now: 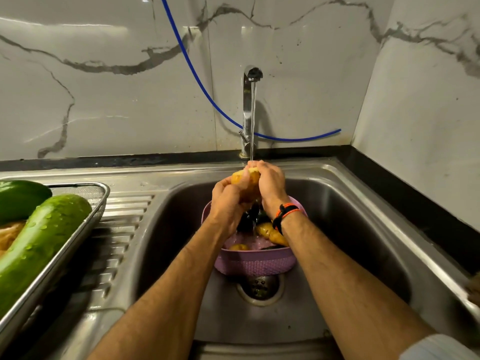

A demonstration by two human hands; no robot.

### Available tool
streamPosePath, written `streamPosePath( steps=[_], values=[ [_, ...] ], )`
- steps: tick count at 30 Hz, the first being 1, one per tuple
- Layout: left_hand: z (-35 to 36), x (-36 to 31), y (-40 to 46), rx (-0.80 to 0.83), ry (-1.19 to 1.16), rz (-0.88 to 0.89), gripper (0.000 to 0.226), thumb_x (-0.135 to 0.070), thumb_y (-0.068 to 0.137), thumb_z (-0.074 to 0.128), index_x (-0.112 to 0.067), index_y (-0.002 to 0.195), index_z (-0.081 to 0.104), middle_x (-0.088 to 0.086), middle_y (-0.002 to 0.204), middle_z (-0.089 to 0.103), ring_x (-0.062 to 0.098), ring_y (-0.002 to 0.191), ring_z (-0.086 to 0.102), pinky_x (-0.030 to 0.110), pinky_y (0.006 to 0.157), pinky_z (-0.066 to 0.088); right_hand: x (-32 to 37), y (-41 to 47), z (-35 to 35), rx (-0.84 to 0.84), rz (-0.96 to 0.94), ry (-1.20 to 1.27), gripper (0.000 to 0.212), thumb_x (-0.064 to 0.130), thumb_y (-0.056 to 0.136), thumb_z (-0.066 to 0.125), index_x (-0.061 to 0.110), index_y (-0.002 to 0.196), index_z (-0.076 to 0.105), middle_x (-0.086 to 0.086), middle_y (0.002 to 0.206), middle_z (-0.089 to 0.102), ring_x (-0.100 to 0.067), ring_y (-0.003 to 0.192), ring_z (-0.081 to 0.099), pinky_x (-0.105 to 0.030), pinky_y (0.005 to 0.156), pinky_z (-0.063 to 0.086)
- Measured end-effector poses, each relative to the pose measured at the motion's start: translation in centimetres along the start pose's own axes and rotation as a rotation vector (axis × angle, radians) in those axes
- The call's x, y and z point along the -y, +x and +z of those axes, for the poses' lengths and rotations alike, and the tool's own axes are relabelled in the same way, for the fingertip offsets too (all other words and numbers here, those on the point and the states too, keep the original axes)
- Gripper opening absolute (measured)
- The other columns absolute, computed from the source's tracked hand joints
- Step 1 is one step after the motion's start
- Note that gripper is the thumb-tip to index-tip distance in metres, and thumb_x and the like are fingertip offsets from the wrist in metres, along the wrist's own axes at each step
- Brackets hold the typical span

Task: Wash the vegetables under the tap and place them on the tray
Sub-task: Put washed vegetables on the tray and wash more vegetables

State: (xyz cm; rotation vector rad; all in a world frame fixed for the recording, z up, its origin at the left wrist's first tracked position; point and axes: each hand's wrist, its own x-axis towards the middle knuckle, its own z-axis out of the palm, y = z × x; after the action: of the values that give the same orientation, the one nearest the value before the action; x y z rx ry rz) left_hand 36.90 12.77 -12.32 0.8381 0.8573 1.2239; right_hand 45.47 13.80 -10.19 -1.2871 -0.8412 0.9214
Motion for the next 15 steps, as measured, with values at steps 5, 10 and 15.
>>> streamPosePath(
  steps=[5, 10, 15],
  values=[
    [-0.3, 0.2, 0.1, -0.033, -0.018, -0.021, 0.041, -0.005, 0.093, 0.064, -0.006, 0.132, 0.053, 0.017, 0.125, 0.063, 0.03, 0.109, 0.065, 0.048, 0.088, 0.059, -0.1, -0.2, 0.0, -0.009, -0.041, 0.002, 0.031, 0.032, 0.101, 0.045, 0.026, 0.085, 0.07, -0.006, 0.106, 0.069, -0.027, 0.105, 0.062, -0.046, 0.097, 0.05],
    [0.6, -0.2, -0.3, -0.008, -0.155, -0.057, 0.034, -0.009, 0.099, 0.053, -0.006, 0.133, 0.054, 0.016, 0.125, 0.062, 0.026, 0.105, 0.064, 0.036, 0.073, 0.058, 0.0, -0.5, 0.3, -0.031, 0.037, -0.037, 0.04, 0.048, 0.102, 0.037, 0.017, 0.105, 0.063, -0.008, 0.109, 0.063, -0.027, 0.105, 0.059, -0.049, 0.097, 0.05],
    [0.6, 0.8, 0.0, -0.063, 0.053, 0.092, 0.048, 0.001, 0.09, 0.063, -0.012, 0.133, 0.05, 0.019, 0.123, 0.062, 0.033, 0.109, 0.064, 0.043, 0.084, 0.059, 0.0, -1.2, 1.1, -0.102, -0.143, -0.104, 0.033, 0.031, 0.103, 0.04, 0.018, 0.113, 0.07, -0.005, 0.102, 0.063, -0.019, 0.094, 0.056, -0.035, 0.085, 0.05]
  ],
)
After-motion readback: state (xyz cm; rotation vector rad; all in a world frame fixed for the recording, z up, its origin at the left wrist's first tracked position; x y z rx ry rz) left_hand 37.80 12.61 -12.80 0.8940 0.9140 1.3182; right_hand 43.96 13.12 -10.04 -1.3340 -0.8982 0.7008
